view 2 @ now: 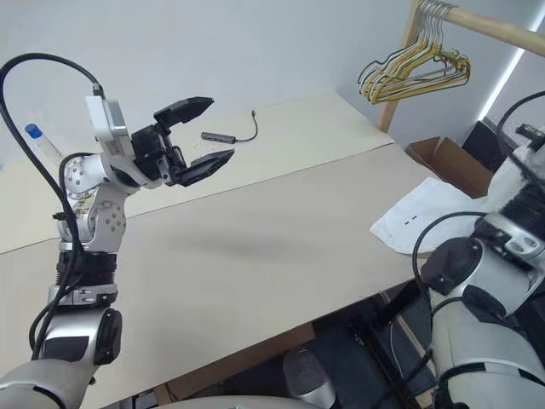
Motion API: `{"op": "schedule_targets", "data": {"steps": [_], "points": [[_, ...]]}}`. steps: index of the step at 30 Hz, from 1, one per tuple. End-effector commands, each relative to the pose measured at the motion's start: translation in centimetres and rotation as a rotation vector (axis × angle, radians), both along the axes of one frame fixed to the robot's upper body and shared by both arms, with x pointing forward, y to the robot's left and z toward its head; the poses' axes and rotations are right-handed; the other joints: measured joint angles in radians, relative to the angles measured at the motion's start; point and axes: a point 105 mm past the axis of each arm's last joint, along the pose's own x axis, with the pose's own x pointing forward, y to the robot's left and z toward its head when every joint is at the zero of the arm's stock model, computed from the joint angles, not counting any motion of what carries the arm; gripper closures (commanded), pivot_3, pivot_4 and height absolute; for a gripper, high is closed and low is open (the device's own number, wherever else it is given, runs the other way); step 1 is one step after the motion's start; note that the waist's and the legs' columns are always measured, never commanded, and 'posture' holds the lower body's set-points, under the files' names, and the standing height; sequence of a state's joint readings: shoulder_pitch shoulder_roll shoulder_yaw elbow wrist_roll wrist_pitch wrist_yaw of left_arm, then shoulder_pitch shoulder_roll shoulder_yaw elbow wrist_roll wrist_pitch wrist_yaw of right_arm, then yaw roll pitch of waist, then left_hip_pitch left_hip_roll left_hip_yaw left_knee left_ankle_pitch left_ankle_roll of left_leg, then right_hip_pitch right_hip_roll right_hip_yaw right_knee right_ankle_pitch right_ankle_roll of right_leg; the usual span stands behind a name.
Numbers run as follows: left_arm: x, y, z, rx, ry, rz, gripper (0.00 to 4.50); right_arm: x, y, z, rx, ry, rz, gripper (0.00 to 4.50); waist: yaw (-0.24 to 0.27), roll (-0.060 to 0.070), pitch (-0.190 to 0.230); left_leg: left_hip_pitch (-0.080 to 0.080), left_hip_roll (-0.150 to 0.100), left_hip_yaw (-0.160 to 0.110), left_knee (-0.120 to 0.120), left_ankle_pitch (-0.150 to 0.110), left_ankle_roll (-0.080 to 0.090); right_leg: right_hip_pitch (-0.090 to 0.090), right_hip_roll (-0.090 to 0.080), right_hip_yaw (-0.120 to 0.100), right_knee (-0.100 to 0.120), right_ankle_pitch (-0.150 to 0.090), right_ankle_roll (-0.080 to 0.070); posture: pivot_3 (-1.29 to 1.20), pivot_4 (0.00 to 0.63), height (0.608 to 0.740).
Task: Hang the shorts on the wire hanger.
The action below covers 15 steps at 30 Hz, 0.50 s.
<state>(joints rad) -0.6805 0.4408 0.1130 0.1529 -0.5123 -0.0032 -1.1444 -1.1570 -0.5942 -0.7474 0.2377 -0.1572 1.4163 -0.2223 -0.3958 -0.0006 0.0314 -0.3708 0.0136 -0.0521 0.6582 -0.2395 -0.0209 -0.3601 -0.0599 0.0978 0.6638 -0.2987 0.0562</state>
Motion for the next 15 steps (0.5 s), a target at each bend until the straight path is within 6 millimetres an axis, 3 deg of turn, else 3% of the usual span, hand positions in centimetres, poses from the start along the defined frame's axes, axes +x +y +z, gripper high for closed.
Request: {"op": "schedule_targets", "data": {"steps": [1,7,15], "points": [[-0.6,0.1,1.1,0.005,-0.055,0.007,0.0,0.7,-1.2,2.6,-0.006,-0.108,-0.02,4.41,0.005,0.0,0.0,0.0,0.0,0.0,0.0,0.0,0.0,0.0,0.0,0.0,0.0,0.0,0.0,-0.29,0.0,0.74],[-0.8,0.1,1.0,0.015,-0.058,0.004,0.0,2.1,-2.5,2.4,0.082,-0.133,-0.016,4.41,0.016,0.0,0.001,0.003,0.0,0.001,-0.001,0.0,0.0,0.005,0.0,0.0,-0.003,-0.001,0.001,-0.28,0.0,0.74],[-1.3,0.3,0.7,0.028,-0.058,0.002,0.0,2.8,-2.7,-0.4,0.195,-0.061,-0.031,4.41,0.029,0.0,0.002,0.003,-0.001,0.003,-0.007,0.0,0.0,0.006,0.0,0.002,-0.007,-0.001,0.001,-0.26,0.0,0.74]]}}
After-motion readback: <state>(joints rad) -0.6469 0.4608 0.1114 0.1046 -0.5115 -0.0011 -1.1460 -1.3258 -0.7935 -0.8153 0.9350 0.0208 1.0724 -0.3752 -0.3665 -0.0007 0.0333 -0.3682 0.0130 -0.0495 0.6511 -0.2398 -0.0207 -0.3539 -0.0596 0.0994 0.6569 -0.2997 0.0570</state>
